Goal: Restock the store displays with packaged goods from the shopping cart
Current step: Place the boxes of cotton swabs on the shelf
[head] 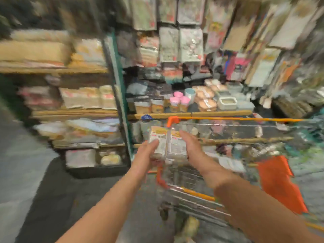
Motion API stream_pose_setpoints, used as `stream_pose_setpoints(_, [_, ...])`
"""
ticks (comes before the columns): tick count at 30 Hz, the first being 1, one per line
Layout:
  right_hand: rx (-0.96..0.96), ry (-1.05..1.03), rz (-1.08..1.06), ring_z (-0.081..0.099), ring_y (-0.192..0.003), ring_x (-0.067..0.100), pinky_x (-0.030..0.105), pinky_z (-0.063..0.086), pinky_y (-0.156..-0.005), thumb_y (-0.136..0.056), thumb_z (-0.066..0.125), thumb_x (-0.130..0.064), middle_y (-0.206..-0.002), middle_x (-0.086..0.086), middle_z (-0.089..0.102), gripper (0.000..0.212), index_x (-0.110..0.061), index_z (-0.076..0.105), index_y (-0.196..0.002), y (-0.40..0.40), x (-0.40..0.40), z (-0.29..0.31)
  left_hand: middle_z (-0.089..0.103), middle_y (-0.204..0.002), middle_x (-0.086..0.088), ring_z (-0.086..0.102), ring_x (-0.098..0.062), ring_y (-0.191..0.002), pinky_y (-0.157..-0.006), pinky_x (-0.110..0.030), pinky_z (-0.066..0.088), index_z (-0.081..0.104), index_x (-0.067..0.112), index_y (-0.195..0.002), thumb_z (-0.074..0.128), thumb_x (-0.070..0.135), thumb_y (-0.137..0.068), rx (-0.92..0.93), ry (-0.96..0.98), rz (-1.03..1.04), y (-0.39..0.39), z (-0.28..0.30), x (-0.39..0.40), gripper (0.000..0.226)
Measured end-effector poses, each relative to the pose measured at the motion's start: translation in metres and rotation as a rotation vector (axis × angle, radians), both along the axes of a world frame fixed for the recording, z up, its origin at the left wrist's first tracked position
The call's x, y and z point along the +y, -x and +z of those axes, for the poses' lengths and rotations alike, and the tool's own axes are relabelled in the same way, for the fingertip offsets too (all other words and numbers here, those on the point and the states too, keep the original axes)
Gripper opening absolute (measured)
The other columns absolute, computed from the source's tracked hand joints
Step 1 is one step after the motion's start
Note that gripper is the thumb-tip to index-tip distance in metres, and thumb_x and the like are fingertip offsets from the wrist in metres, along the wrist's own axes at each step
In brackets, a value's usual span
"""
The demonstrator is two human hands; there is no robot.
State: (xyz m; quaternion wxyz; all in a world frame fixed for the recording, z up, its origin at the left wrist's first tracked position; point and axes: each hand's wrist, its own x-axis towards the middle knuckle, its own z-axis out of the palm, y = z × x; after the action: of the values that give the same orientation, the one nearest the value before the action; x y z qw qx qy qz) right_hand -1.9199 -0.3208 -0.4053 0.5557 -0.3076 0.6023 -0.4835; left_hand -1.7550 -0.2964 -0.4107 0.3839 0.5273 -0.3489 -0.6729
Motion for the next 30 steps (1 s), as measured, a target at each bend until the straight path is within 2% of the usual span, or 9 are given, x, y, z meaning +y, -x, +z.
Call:
stream_pose_setpoints(4, [0.027,0.133,0.203,0.056,-0.078,0.017,0.028,0.046,-0.074,-0.099,0.056,-0.017,-0.076,-0.002,0.06,0.016,-0.016,0.06,-0.084,-0.123,0.002,0.059,0.063,-0.088,0.0,0.059,-0.013,-0.073,-0.063,-0.027,0.044,0.056,0.02,-0.096,0.064,0.04,-0.083,-0.034,0.074,0.173,-0.117,0.058,0.03,0.025])
stream_pose_setpoints(9, [0.075,0.252,0.439,0.064,-0.087,0.017,0.026,0.047,-0.075,-0.099,0.056,-0.027,-0.092,0.003,0.066,0.02,-0.01,0.065,-0.1,-0.226,-0.014,0.102,0.065,-0.108,0.003,0.062,-0.015,-0.098,-0.077,-0.031,0.047,0.057,0.024,-0.105,0.06,0.038,-0.093,-0.169,0.171,0.207,-0.23,0.099,0.043,0.018])
stream_pose_setpoints(12, [0.098,0.257,0.502,0.06,-0.114,0.021,0.035,0.047,-0.097,-0.091,0.062,-0.044,-0.125,0.005,0.062,0.059,-0.003,0.055,-0.132,-0.271,-0.037,0.115,0.061,-0.111,0.008,0.059,-0.014,-0.103,-0.085,-0.033,0.047,0.055,0.028,-0.105,0.056,0.037,-0.096,-0.211,0.177,0.217,-0.273,0.113,0.028,0.013])
stream_pose_setpoints(15, [0.111,0.276,0.555,0.051,-0.127,0.021,0.039,0.039,-0.108,-0.093,0.059,-0.049,-0.131,-0.005,0.052,0.061,-0.008,0.051,-0.138,-0.298,-0.07,0.121,0.063,-0.117,0.007,0.061,-0.016,-0.108,-0.084,-0.033,0.048,0.057,0.029,-0.113,0.067,0.049,-0.085,-0.188,0.173,0.215,-0.303,0.116,-0.005,0.036])
stream_pose_setpoints(18, [0.147,0.255,0.568,0.06,-0.107,0.015,0.029,0.047,-0.091,-0.094,0.058,-0.048,-0.121,0.001,0.062,0.048,-0.012,0.059,-0.126,-0.313,-0.118,0.127,0.061,-0.123,0.005,0.06,-0.023,-0.115,-0.082,-0.033,0.05,0.057,0.026,-0.12,0.069,0.057,-0.064,-0.174,0.16,0.21,-0.326,0.12,-0.057,0.065])
stream_pose_setpoints(22, [0.309,0.28,0.653,0.048,-0.062,0.007,0.019,0.035,-0.052,-0.099,0.055,-0.038,-0.085,-0.003,0.057,0.019,-0.02,0.062,-0.101,-0.313,-0.202,0.148,0.057,-0.12,0.008,0.058,-0.015,-0.109,-0.084,-0.031,0.051,0.056,0.023,-0.115,0.067,0.041,-0.088,-0.127,0.164,0.192,-0.345,0.129,-0.153,0.035])
stream_pose_setpoints(24, [0.379,0.281,0.665,0.045,-0.06,0.009,0.02,0.036,-0.05,-0.096,0.058,-0.036,-0.085,0.0,0.055,0.017,-0.023,0.061,-0.106,-0.308,-0.241,0.162,0.059,-0.107,0.008,0.057,-0.008,-0.094,-0.078,-0.03,0.048,0.057,0.02,-0.106,0.061,0.028,-0.095,-0.116,0.16,0.171,-0.354,0.137,-0.198,0.014])
stream_pose_setpoints(28, [0.441,0.254,0.661,0.054,-0.064,0.011,0.025,0.045,-0.055,-0.094,0.064,-0.029,-0.082,0.0,0.063,0.013,-0.02,0.063,-0.104,-0.302,-0.311,0.185,0.066,-0.089,-0.005,0.06,-0.016,-0.071,-0.06,-0.027,0.045,0.058,0.011,-0.111,0.07,0.035,-0.069,-0.135,0.194,0.178,-0.378,0.15,-0.273,0.05])
stream_pose_setpoints(30, [0.43,0.239,0.631,0.058,-0.064,0.01,0.025,0.049,-0.056,-0.093,0.067,-0.023,-0.082,0.0,0.067,0.009,-0.019,0.066,-0.101,-0.303,-0.337,0.189,0.072,-0.096,-0.006,0.066,-0.022,-0.082,-0.071,-0.032,0.049,0.061,0.012,-0.115,0.07,0.037,-0.069,-0.126,0.189,0.164,-0.393,0.15,-0.301,0.053])
